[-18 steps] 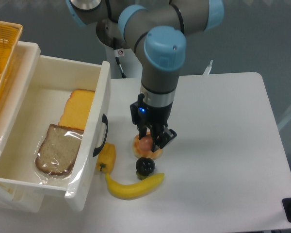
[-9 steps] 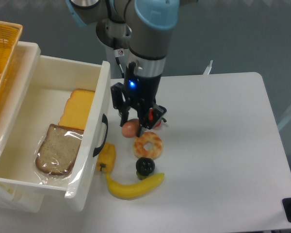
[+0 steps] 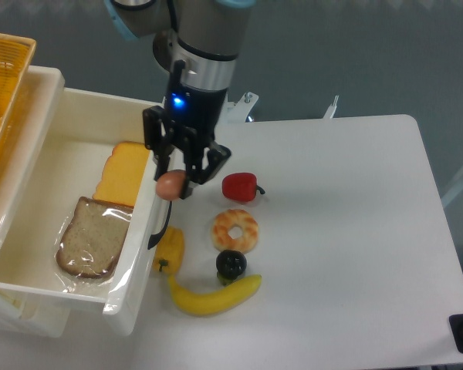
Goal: Place the egg in the upper white drawer
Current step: 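Lift the egg and carry it over the open white drawer, then lower the egg into the drawer beside the bread and release it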
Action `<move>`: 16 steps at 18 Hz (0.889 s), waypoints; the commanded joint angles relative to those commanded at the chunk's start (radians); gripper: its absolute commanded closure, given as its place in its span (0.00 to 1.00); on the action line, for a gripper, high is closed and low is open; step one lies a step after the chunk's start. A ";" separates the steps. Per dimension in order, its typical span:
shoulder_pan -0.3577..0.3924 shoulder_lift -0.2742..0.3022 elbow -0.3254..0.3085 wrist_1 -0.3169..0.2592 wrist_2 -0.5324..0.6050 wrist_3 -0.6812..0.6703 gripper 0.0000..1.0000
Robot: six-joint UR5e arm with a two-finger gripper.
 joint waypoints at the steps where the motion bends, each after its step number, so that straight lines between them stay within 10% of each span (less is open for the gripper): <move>1: -0.023 0.003 -0.015 0.002 0.002 0.021 0.79; 16: -0.180 -0.003 -0.084 -0.061 0.141 0.160 0.79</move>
